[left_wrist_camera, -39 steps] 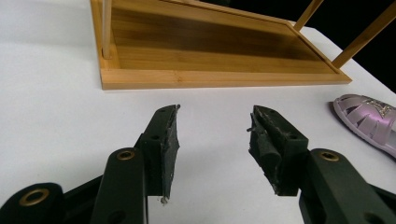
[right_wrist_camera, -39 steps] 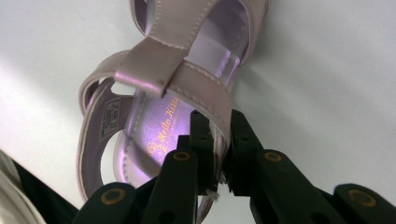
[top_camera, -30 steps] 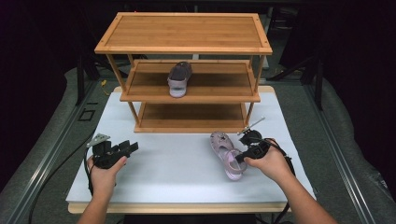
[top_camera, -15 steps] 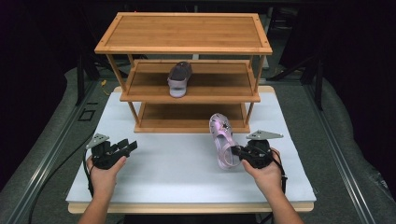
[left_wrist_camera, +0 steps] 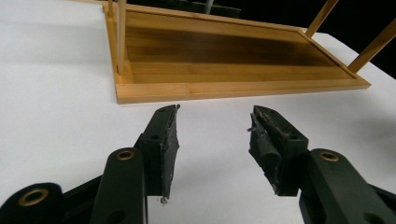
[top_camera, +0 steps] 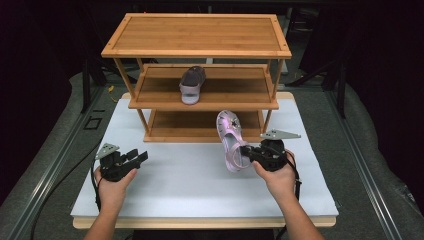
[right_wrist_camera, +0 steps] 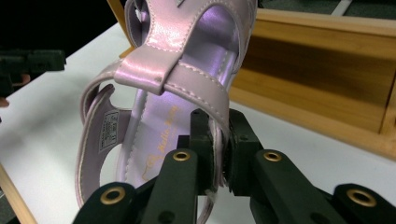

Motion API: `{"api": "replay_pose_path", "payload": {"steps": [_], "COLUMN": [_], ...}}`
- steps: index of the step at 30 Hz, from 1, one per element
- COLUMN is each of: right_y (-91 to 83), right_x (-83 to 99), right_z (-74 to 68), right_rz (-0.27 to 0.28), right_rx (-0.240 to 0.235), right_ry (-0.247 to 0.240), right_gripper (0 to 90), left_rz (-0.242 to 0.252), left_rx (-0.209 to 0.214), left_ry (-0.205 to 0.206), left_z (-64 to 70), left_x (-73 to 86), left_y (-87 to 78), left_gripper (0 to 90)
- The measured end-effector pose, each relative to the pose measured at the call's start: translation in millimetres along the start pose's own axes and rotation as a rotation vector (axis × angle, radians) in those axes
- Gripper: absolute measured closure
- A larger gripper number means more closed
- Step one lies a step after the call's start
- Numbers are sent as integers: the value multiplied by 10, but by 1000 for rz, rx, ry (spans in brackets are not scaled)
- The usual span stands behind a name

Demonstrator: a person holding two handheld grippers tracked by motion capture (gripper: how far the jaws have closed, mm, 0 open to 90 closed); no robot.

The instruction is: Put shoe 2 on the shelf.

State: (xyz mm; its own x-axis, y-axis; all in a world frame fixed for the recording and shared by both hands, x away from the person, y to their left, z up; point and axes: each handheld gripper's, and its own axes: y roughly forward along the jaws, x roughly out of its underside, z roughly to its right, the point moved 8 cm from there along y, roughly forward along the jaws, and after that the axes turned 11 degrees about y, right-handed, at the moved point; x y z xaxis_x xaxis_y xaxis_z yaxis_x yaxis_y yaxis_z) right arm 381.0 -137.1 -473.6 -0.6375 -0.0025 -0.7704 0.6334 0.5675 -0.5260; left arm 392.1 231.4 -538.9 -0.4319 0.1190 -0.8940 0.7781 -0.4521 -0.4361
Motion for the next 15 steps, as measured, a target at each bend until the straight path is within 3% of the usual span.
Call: {"api": "replay_pose_path", "payload": {"steps": [5,11,15], "right_y": [-24,-21,4], "right_x": [-190,-396,-480], "right_z": [-16,-23,-7], "right_rz": [21,43,49], "right_rx": [6,21,32], "right_ry": [5,13,24], "right_gripper": [833,833,833], "left_rz": [-5,-9,-15], "left_rx": [-3,7,12], "left_ry": [17,-2,16], "left_z": [19,25,39], "left_x": [-5,0,-1], "left_y": [-2,8,6], "left_gripper": [540,562,548]}}
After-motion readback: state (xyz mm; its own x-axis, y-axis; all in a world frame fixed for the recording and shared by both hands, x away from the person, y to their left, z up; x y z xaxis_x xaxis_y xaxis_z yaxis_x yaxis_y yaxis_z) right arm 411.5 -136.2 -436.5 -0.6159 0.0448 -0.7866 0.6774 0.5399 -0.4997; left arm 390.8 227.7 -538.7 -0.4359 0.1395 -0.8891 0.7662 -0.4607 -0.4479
